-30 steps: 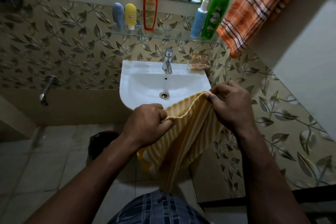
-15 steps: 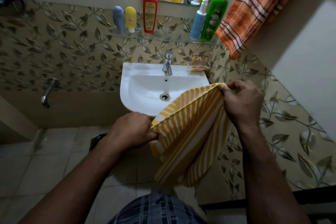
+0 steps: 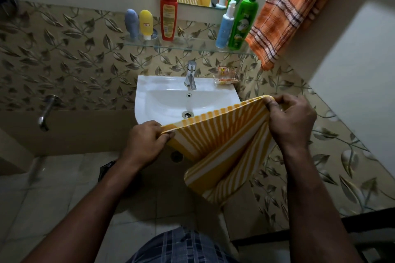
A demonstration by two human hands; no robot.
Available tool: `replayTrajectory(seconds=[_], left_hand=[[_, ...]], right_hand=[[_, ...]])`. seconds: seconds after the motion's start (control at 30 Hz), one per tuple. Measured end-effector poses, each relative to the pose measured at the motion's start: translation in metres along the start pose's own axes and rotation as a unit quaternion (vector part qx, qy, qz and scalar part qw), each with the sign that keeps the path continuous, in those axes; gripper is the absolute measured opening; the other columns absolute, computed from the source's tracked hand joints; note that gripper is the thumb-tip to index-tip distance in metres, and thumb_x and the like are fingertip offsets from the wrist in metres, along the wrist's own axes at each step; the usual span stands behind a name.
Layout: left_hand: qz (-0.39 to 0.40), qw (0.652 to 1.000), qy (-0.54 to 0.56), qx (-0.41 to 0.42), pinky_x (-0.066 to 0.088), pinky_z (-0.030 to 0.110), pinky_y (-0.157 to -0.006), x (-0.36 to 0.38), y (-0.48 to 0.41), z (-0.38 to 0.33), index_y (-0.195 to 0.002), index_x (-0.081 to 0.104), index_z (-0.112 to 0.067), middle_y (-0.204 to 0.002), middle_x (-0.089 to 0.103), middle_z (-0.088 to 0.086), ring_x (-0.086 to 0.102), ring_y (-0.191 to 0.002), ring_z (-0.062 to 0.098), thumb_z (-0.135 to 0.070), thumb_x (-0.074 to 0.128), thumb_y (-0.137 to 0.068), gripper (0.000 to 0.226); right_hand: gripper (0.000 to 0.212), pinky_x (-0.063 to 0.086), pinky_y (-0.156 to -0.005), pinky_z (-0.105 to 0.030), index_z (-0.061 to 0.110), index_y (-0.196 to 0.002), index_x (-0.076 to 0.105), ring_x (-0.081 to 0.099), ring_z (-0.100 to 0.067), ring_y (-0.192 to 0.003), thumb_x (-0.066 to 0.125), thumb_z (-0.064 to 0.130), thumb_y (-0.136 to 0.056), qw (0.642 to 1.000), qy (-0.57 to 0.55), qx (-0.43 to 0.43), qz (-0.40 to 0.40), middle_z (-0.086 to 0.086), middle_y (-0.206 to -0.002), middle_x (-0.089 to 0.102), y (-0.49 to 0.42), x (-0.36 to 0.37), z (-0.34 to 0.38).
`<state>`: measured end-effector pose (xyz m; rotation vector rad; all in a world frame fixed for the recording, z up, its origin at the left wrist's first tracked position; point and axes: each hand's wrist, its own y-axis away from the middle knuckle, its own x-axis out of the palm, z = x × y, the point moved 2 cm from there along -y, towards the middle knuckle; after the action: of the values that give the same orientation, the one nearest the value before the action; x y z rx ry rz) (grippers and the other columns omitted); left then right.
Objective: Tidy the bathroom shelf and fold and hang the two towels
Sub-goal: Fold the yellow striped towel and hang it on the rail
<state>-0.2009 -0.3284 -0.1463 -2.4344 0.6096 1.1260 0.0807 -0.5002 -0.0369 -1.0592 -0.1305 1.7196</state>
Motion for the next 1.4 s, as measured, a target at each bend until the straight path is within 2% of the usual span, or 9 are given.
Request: replayTrajectory(seconds=[0.1, 0.27, 0.53, 0.77, 0.87, 1.07, 1.17, 1.27, 1.4], left_hand=[[-0.07, 0.982, 0.174, 0.028, 0.045, 0.008, -0.069, -0.006, 0.01, 0.0, -0.092, 0.084, -0.015, -0.094, 0.073, -0.004, 0.068, -0.083, 0.006, -0.026, 0.08, -0.09, 0.011], [-0.107, 0.954, 0.277, 0.031, 0.049, 0.008, -0.08, -0.009, 0.012, 0.001, -0.095, 0.082, -0.016, -0.103, 0.074, -0.005, 0.069, -0.097, 0.001, -0.026, 0.077, -0.088, 0.013], [-0.14, 0.965, 0.22, 0.022, 0.055, 0.012, -0.073, -0.022, 0.011, -0.009, -0.095, 0.079, -0.029, -0.095, 0.073, -0.022, 0.069, -0.089, -0.008, -0.025, 0.079, -0.092, 0.006], [-0.174, 0.965, 0.195, 0.008, 0.048, 0.006, -0.065, -0.029, 0.014, -0.023, -0.093, 0.081, -0.022, -0.084, 0.074, -0.016, 0.069, -0.081, -0.003, -0.023, 0.083, -0.088, 0.005], [-0.18, 0.973, 0.133, 0.056, 0.052, 0.015, -0.065, -0.032, 0.014, -0.025, -0.093, 0.077, -0.02, -0.082, 0.072, -0.01, 0.068, -0.076, 0.002, -0.017, 0.081, -0.089, 0.006], [-0.05, 0.981, 0.1, 0.157, 0.05, 0.022, -0.071, -0.031, 0.008, -0.023, -0.094, 0.076, -0.025, -0.09, 0.064, -0.005, 0.063, -0.084, 0.011, 0.004, 0.064, -0.085, 0.033], [0.059, 0.97, 0.23, 0.059, 0.048, 0.021, -0.076, -0.031, 0.008, -0.038, -0.092, 0.081, -0.029, -0.094, 0.072, -0.008, 0.066, -0.09, 0.005, 0.007, 0.061, -0.093, 0.041], [0.137, 0.897, 0.418, -0.043, 0.051, 0.039, -0.09, -0.027, 0.011, -0.063, -0.101, 0.082, -0.019, -0.11, 0.079, 0.007, 0.069, -0.1, 0.019, 0.004, 0.059, -0.1, 0.033], [0.148, 0.873, 0.46, -0.059, 0.057, 0.048, -0.1, -0.024, 0.009, -0.084, -0.111, 0.081, -0.018, -0.113, 0.079, 0.007, 0.073, -0.11, 0.027, -0.001, 0.064, -0.098, 0.027]], right_hand=[[0.026, 0.055, -0.082, -0.04, 0.013, -0.1, 0.08, 0.062, -0.022, -0.087, 0.076, 0.037, -0.091, 1.0, 0.008, 0.008, -0.011, -0.007, -0.095, 0.068, -0.004, -0.005, -0.007], [0.024, 0.048, -0.081, -0.032, 0.013, -0.1, 0.08, 0.063, -0.026, -0.091, 0.078, 0.035, -0.09, 0.999, 0.027, 0.019, -0.003, -0.008, -0.096, 0.067, 0.001, -0.003, -0.012], [0.025, 0.044, -0.079, -0.029, 0.014, -0.101, 0.081, 0.063, -0.027, -0.092, 0.077, 0.036, -0.091, 0.999, 0.035, 0.015, -0.008, -0.01, -0.099, 0.07, -0.001, 0.003, -0.012], [0.023, 0.042, -0.075, -0.027, 0.017, -0.096, 0.081, 0.063, -0.023, -0.086, 0.075, 0.038, -0.09, 0.999, 0.032, 0.023, -0.009, -0.008, -0.093, 0.072, -0.001, 0.009, -0.018], [0.023, 0.042, -0.075, -0.028, 0.016, -0.097, 0.082, 0.063, -0.023, -0.085, 0.076, 0.037, -0.09, 0.999, 0.037, 0.031, -0.004, -0.009, -0.092, 0.072, -0.001, 0.01, -0.02], [0.022, 0.041, -0.073, -0.027, 0.016, -0.096, 0.081, 0.062, -0.02, -0.083, 0.074, 0.036, -0.09, 0.998, 0.033, 0.052, -0.01, -0.009, -0.093, 0.074, 0.0, 0.017, -0.024], [0.023, 0.043, -0.077, -0.029, 0.016, -0.098, 0.081, 0.066, -0.025, -0.089, 0.071, 0.036, -0.092, 0.998, 0.027, 0.064, -0.011, -0.01, -0.095, 0.075, 0.005, 0.023, -0.026], [0.026, 0.053, -0.092, -0.035, 0.02, -0.112, 0.081, 0.068, -0.024, -0.101, 0.067, 0.034, -0.095, 0.996, -0.033, 0.077, 0.022, -0.007, -0.106, 0.075, 0.017, 0.031, -0.021], [0.032, 0.054, -0.095, -0.024, 0.028, -0.125, 0.075, 0.064, -0.01, -0.102, 0.063, 0.013, -0.1, 0.981, -0.171, 0.077, 0.049, 0.002, -0.111, 0.067, 0.05, 0.032, 0.005]])
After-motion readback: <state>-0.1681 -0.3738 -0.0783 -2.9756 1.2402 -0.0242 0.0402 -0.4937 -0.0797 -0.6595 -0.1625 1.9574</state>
